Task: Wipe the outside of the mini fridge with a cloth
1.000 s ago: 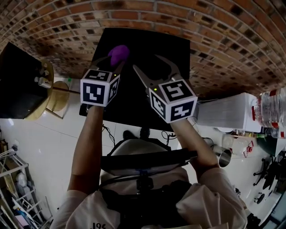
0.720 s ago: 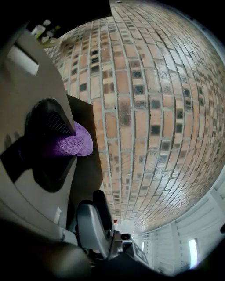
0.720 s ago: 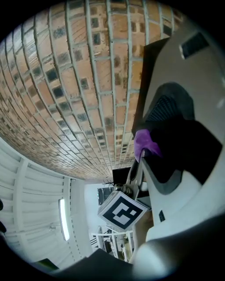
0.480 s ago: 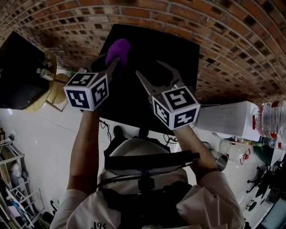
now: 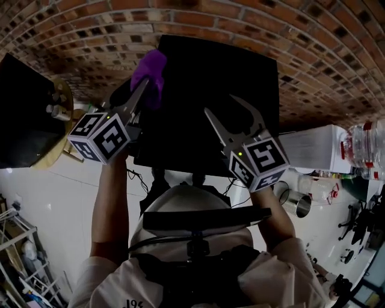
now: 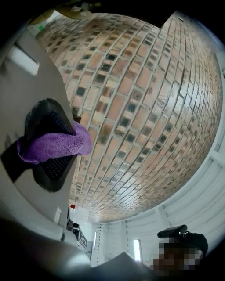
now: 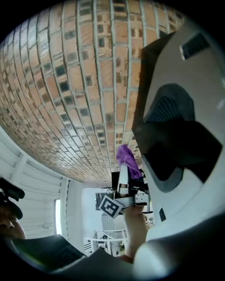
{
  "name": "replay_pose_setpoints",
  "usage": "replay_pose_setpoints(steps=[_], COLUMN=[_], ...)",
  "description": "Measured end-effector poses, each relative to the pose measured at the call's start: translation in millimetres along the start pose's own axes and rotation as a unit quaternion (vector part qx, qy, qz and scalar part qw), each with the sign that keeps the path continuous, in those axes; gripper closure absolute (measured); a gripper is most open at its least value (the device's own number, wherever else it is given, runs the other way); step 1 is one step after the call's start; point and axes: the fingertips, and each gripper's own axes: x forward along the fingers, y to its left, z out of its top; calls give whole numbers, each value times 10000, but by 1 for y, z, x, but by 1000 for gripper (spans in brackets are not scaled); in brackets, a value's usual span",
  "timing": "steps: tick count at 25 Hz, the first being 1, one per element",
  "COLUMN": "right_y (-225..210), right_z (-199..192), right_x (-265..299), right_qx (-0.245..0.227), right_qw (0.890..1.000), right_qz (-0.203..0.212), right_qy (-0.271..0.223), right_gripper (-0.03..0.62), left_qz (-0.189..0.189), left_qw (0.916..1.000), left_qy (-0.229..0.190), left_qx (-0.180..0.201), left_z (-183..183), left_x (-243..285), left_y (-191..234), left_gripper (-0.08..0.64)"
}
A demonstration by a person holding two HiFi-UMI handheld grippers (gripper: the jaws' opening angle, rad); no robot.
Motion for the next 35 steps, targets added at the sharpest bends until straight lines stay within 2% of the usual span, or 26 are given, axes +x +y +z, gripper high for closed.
replay_pose_setpoints(steps=[5, 8, 13, 14, 15, 17, 22, 28, 35], right_y=[10, 15, 24, 25, 26, 26, 17, 10, 12], right_z=[-4, 0, 6, 7, 8, 10, 13, 14, 17], right_x=[11, 22, 50, 55, 58, 63, 64, 67, 68], right_qx=[57, 39, 86, 110, 140, 227, 388, 412, 377], right_qw=[9989, 9974, 9964, 9963, 9961, 9957, 9943, 9947, 9956], right_qz=[-464, -722, -843, -855, -866, -884, -968, -914, -834], right_qy=[83, 68, -31, -65, -100, -159, -243, -211, -196], right_gripper=[376, 376, 376, 384, 422, 425, 425, 425, 425], left_qz=[-452, -671, -893, -951, -1010, -1109, -1207, -1061, -1224], left_qw=[9989, 9973, 9922, 9908, 9892, 9865, 9825, 9815, 9750], left_qy=[-49, -77, -241, -251, -253, -232, -207, -368, -335], left_qx=[-91, -301, -829, -934, -1032, -1186, -1406, -1551, -1826], left_z=[11, 11, 7, 5, 3, -2, -11, -16, -30], left_x=[2, 9, 23, 27, 30, 38, 58, 79, 110], left_y=[32, 50, 83, 88, 91, 95, 98, 108, 114], left_gripper=[454, 454, 454, 454, 454, 454, 453, 453, 451])
